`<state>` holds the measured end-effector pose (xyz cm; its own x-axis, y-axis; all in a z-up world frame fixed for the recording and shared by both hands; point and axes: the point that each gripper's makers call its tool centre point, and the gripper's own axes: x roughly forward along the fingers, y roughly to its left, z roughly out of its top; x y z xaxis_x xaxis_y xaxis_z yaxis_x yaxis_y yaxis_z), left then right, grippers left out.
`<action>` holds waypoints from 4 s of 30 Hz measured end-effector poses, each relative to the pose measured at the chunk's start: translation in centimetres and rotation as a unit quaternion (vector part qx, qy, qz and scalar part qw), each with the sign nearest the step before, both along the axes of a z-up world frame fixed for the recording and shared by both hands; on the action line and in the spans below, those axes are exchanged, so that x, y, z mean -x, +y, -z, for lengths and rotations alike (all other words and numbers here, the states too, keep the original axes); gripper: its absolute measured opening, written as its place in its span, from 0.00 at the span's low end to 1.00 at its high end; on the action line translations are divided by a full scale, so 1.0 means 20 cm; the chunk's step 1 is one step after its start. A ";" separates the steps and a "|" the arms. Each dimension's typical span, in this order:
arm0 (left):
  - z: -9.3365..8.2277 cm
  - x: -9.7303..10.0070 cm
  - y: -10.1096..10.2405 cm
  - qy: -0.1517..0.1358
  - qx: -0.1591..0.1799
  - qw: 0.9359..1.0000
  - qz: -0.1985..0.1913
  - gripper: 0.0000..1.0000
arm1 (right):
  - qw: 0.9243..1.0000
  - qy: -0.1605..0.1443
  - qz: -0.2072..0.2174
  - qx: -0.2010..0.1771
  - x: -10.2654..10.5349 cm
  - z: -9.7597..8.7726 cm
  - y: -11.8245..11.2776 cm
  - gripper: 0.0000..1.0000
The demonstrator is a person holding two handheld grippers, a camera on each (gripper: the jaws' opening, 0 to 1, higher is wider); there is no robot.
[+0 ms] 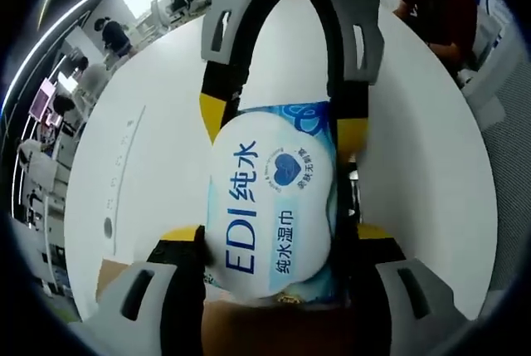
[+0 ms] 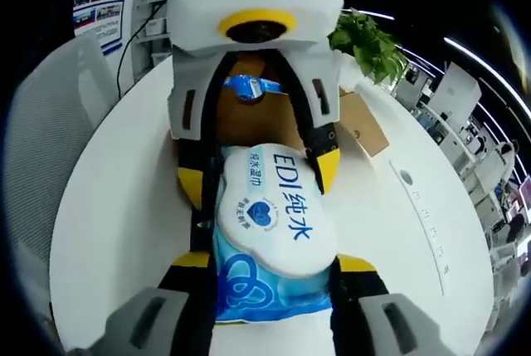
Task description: Operate the shoe box by opening the lid, removing the specified soft item, and placing it in the target area until the item is outside and the box remains undamaged.
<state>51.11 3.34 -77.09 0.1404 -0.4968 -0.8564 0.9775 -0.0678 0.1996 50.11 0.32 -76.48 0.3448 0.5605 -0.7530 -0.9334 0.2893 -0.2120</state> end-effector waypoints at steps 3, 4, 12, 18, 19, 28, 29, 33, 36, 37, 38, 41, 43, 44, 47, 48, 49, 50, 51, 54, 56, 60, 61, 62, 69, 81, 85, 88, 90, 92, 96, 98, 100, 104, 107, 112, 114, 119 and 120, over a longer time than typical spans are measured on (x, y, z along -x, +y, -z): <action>-0.01 0.01 0.01 0.005 0.003 1.000 0.002 0.70 | 1.000 0.005 0.006 0.000 0.01 -0.01 -0.02 0.54; -0.02 0.02 0.01 0.010 0.004 1.000 0.007 0.70 | 1.000 0.004 0.006 0.000 0.02 -0.02 -0.02 0.54; -0.09 0.05 0.02 0.027 0.027 0.999 -0.001 0.70 | 1.000 0.015 0.024 -0.014 0.04 -0.08 -0.02 0.59; -0.15 0.06 0.04 0.028 0.031 0.999 0.005 0.70 | 0.999 0.012 0.028 -0.019 0.04 -0.14 -0.02 0.60; -0.16 0.06 0.04 0.026 0.032 0.999 0.005 0.69 | 0.999 0.013 0.029 -0.020 0.04 -0.15 -0.01 0.60; -0.29 0.02 0.12 0.026 0.046 0.999 -0.009 0.71 | 0.999 0.006 0.031 -0.032 0.03 -0.29 0.03 0.62; -0.31 0.01 0.14 0.027 0.046 0.999 -0.010 0.71 | 0.999 0.006 0.029 -0.034 0.03 -0.30 0.04 0.62; -0.35 -0.02 0.19 0.019 0.045 0.999 -0.013 0.71 | 0.999 0.005 0.030 -0.042 0.02 -0.35 0.09 0.60; -0.38 -0.04 0.24 0.017 0.045 0.999 -0.015 0.70 | 0.999 0.000 0.026 -0.045 0.02 -0.38 0.12 0.58; -0.40 -0.05 0.26 0.014 0.047 0.999 -0.017 0.69 | 0.999 0.000 0.025 -0.046 0.01 -0.39 0.14 0.57; -0.42 -0.05 0.27 0.012 0.048 0.999 -0.019 0.68 | 0.999 0.000 0.026 -0.047 0.01 -0.40 0.15 0.55; -0.45 -0.08 0.34 0.004 0.053 0.998 -0.026 0.66 | 0.998 -0.008 0.023 -0.055 0.00 -0.44 0.20 0.50; -0.46 -0.08 0.38 0.001 0.052 0.998 -0.030 0.63 | 0.998 -0.012 0.017 -0.057 0.00 -0.47 0.23 0.49; -0.46 -0.09 0.40 0.000 0.050 0.998 -0.032 0.62 | 0.998 -0.013 0.014 -0.058 0.00 -0.47 0.25 0.49; -0.46 -0.09 0.45 -0.006 0.046 0.998 -0.033 0.60 | 0.998 -0.018 0.006 -0.061 -0.01 -0.50 0.30 0.48; -0.46 -0.09 0.48 -0.006 0.042 0.999 -0.034 0.59 | 0.998 -0.019 0.004 -0.062 -0.01 -0.51 0.32 0.47; -0.46 -0.09 0.49 -0.006 0.040 0.999 -0.036 0.58 | 0.998 -0.020 0.002 -0.062 -0.01 -0.51 0.33 0.47; -0.46 -0.10 0.52 -0.008 0.038 0.998 -0.039 0.57 | 0.998 -0.022 -0.001 -0.063 -0.02 -0.52 0.35 0.46; -0.46 -0.10 0.54 -0.009 0.038 0.998 -0.041 0.56 | 0.998 -0.023 -0.002 -0.064 -0.02 -0.52 0.36 0.45; -0.48 -0.09 0.59 -0.011 0.035 0.998 -0.046 0.49 | 0.997 -0.027 -0.009 -0.066 -0.02 -0.54 0.42 0.45; -0.47 -0.08 0.64 -0.014 0.024 0.999 -0.042 0.39 | 0.997 -0.032 -0.014 -0.067 -0.03 -0.55 0.46 0.42; -0.45 -0.10 0.72 -0.013 0.019 0.998 -0.057 0.40 | 0.997 -0.037 -0.023 -0.062 -0.04 -0.54 0.53 0.38; -0.44 -0.10 0.73 -0.014 0.018 0.998 -0.058 0.40 | 0.997 -0.040 -0.026 -0.059 -0.05 -0.53 0.55 0.37; -0.43 -0.10 0.75 -0.015 0.016 0.998 -0.060 0.40 | 0.997 -0.040 -0.028 -0.058 -0.05 -0.53 0.56 0.36; -0.38 -0.12 0.83 -0.018 0.012 0.997 -0.068 0.36 | 0.997 -0.043 -0.032 -0.049 -0.09 -0.50 0.66 0.30; -0.28 -0.18 0.91 -0.032 0.008 0.995 -0.093 0.25 | 0.998 -0.060 -0.035 -0.003 -0.14 -0.38 0.77 0.20; -0.26 -0.20 0.91 -0.035 0.009 0.994 -0.101 0.20 | 0.997 -0.064 -0.040 0.022 -0.14 -0.31 0.81 0.20; -0.24 -0.21 0.92 -0.034 0.005 0.994 -0.101 0.20 | 0.994 -0.082 -0.042 0.054 -0.18 -0.27 0.80 0.19; -0.23 -0.21 0.91 -0.029 0.007 0.994 -0.102 0.20 | 0.992 -0.093 -0.053 0.072 -0.19 -0.25 0.81 0.18; -0.22 -0.22 0.92 -0.031 0.007 0.994 -0.102 0.20 | 0.992 -0.088 -0.051 0.075 -0.19 -0.23 0.83 0.18; -0.19 -0.23 0.92 -0.026 0.009 0.994 -0.107 0.18 | 0.992 -0.086 -0.047 0.079 -0.21 -0.21 0.86 0.17; -0.17 -0.24 0.93 -0.025 0.009 0.993 -0.113 0.17 | 0.992 -0.083 -0.046 0.082 -0.22 -0.19 0.87 0.17; -0.16 -0.23 0.93 -0.023 0.009 0.993 -0.118 0.16 | 0.993 -0.077 -0.037 0.088 -0.23 -0.17 0.88 0.14; -0.15 -0.24 0.93 -0.021 0.013 0.992 -0.120 0.14 | 0.992 -0.075 -0.034 0.099 -0.24 -0.13 0.89 0.09; -0.14 -0.26 0.94 -0.023 0.017 0.992 -0.125 0.10 | 0.991 -0.077 -0.031 0.104 -0.24 -0.09 0.90 0.06; -0.14 -0.28 0.94 -0.019 0.029 0.990 -0.139 0.03 | 0.988 -0.093 -0.034 0.114 -0.26 -0.08 0.90 0.02; -0.14 -0.28 0.95 -0.014 0.031 0.989 -0.144 0.02 | 0.986 -0.105 -0.039 0.121 -0.27 -0.09 0.90 0.00; -0.16 -0.27 0.96 -0.017 0.037 0.988 -0.149 0.00 | 0.984 -0.126 -0.047 0.113 -0.27 -0.13 0.90 0.00; -0.16 -0.28 0.97 -0.014 0.037 0.988 -0.150 0.00 | 0.985 -0.125 -0.048 0.110 -0.27 -0.14 0.91 0.00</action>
<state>56.63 22.75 -73.88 0.3134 -0.4909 -0.8129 0.9457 0.2395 0.2200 55.41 18.46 -73.68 0.4879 0.4319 -0.7586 -0.8651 0.1235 -0.4861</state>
